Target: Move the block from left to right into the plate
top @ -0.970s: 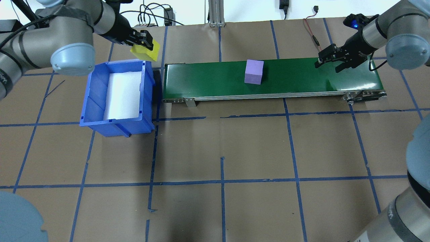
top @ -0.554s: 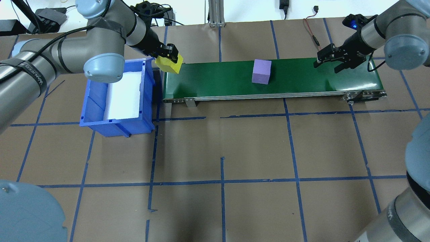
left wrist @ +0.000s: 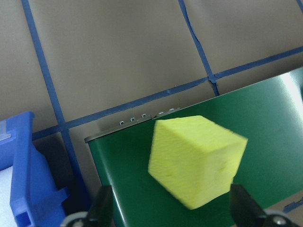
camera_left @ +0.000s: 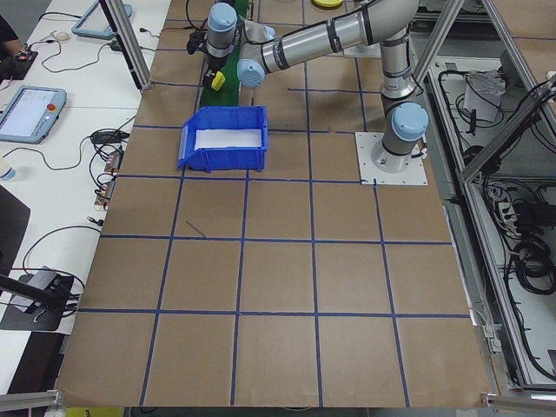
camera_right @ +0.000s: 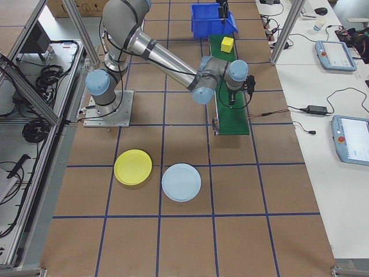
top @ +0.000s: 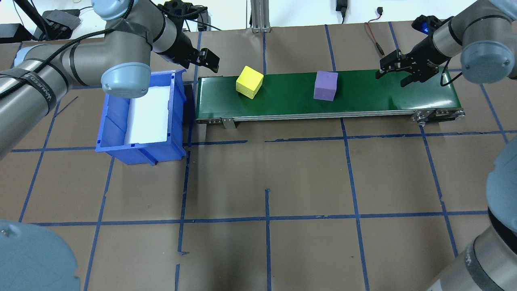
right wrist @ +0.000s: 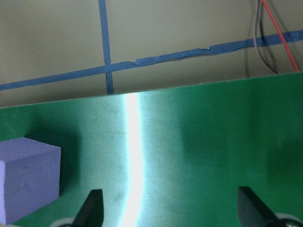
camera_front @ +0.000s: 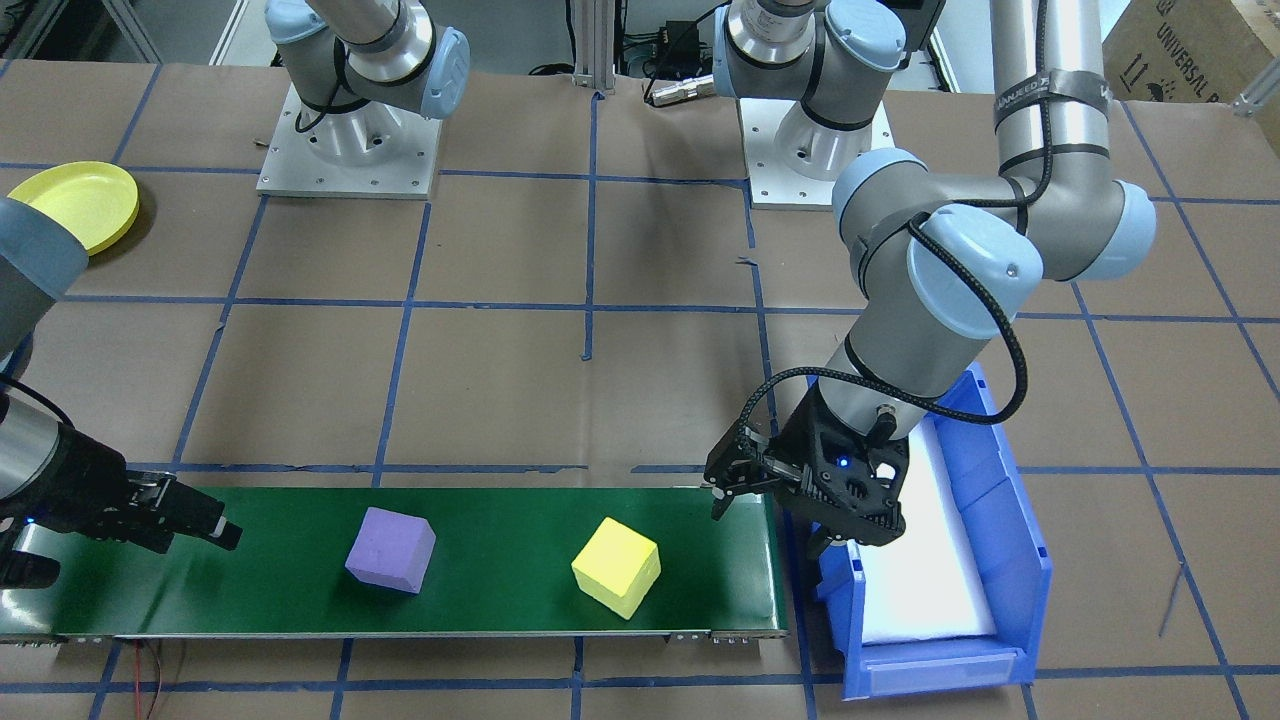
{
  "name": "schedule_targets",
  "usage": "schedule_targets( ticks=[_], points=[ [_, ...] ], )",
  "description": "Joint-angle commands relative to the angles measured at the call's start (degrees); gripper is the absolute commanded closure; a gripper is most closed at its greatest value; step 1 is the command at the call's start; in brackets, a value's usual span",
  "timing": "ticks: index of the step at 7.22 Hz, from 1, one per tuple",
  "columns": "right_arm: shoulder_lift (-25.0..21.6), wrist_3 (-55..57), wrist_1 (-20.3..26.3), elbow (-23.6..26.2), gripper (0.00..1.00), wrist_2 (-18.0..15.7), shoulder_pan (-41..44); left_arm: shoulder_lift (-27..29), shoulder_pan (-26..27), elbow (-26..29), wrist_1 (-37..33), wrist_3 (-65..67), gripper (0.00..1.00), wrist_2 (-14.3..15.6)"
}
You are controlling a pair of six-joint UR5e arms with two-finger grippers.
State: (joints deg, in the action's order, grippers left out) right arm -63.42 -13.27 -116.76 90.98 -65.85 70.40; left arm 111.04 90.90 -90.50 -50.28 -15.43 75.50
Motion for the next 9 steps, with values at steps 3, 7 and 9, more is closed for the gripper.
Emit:
schedule_targets(
  ticks=[3, 7, 9],
  points=[
    [-0.1, 8.8, -2.1, -0.4, 0.0, -0.2, 4.5, -17.3, -7.9, 2.0, -22.3, -0.5, 0.0, 7.8],
    [0.0, 14.8, -3.3, -0.4, 0.0, -0.4, 7.1, -21.4, -9.2, 0.8, -29.8, -0.6, 0.0, 12.7],
    [0.3, 15.0, -3.6, -0.4, 0.0, -0.6, 7.1, -21.3, -9.4, 0.7, -29.8, -0.5, 0.0, 12.0]
  ],
)
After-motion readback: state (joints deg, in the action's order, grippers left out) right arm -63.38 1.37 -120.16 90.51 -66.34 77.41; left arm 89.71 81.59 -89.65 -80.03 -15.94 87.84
